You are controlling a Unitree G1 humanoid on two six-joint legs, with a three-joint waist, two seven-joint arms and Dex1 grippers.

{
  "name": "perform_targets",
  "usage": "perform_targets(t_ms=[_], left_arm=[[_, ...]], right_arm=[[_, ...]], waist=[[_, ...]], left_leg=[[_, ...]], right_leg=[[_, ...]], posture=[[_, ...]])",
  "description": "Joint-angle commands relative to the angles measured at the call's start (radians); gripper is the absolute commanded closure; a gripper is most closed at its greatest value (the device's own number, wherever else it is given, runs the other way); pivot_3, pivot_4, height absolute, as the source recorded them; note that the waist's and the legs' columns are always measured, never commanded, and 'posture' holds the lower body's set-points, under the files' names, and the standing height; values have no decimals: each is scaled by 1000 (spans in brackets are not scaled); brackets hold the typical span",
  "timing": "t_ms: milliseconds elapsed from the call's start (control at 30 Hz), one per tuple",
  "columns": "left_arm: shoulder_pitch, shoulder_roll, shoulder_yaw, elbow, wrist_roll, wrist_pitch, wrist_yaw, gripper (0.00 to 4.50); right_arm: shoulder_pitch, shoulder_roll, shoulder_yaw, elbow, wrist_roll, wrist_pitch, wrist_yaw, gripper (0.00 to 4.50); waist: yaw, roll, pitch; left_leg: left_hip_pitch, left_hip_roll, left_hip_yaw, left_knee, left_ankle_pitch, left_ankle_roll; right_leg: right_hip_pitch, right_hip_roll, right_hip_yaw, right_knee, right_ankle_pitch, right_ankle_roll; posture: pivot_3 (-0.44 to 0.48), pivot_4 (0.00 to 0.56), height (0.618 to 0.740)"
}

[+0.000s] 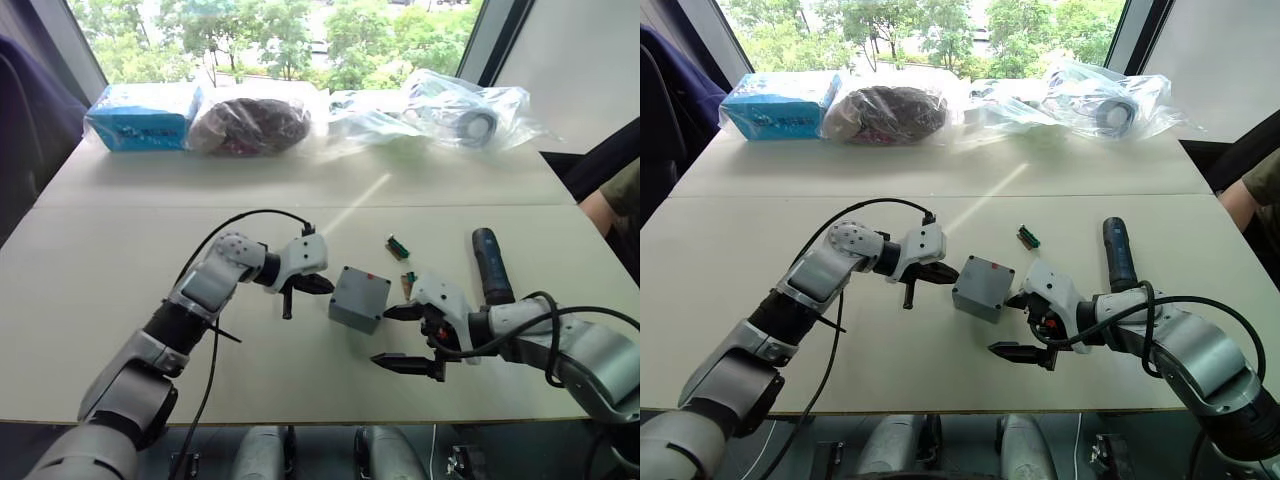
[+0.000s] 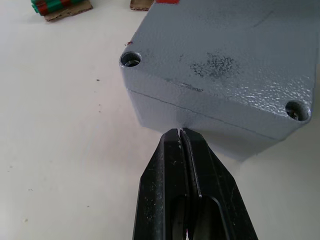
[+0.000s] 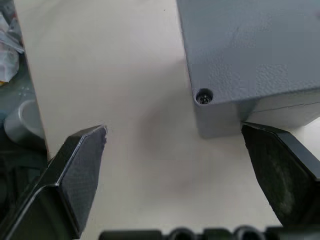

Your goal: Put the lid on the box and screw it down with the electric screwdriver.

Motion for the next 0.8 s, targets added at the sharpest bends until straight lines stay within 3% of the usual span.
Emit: perform_targets(t_ms=[33, 233, 367, 567, 800], left_arm=[[-32, -13, 21, 12, 15, -46, 16, 4500], [-25, 35, 74, 3, 1, -25, 15, 4500], [40, 65, 118, -58, -53, 57, -5, 4500], [130, 105, 94, -228, -93, 148, -49, 4500], [145, 77, 69, -285, -95, 191, -19, 4500]], right_arm=[[-8, -8, -13, -60, 29, 3, 14, 45], [-22, -40, -171, -40, 114, 9, 51, 45], [-46, -117, -182, 53, 40, -68, 112, 45], [-99, -103, -16, 193, -165, -253, 137, 45], [-146, -37, 71, 236, -223, -310, 181, 45]], waist=[[0, 0, 0], [-3, 0, 0], [-2, 0, 0], [0, 0, 0], [0, 0, 0]], left_leg=[[0, 0, 0, 0, 0, 0], [0, 0, 0, 0, 0, 0], [0, 0, 0, 0, 0, 0], [0, 0, 0, 0, 0, 0], [0, 0, 0, 0, 0, -1]], right_leg=[[0, 0, 0, 0, 0, 0], [0, 0, 0, 0, 0, 0], [0, 0, 0, 0, 0, 0], [0, 0, 0, 0, 0, 0], [0, 0, 0, 1, 0, 0]], posture=[[0, 150, 740], [0, 150, 740], [0, 150, 740], [0, 150, 740], [0, 150, 740]])
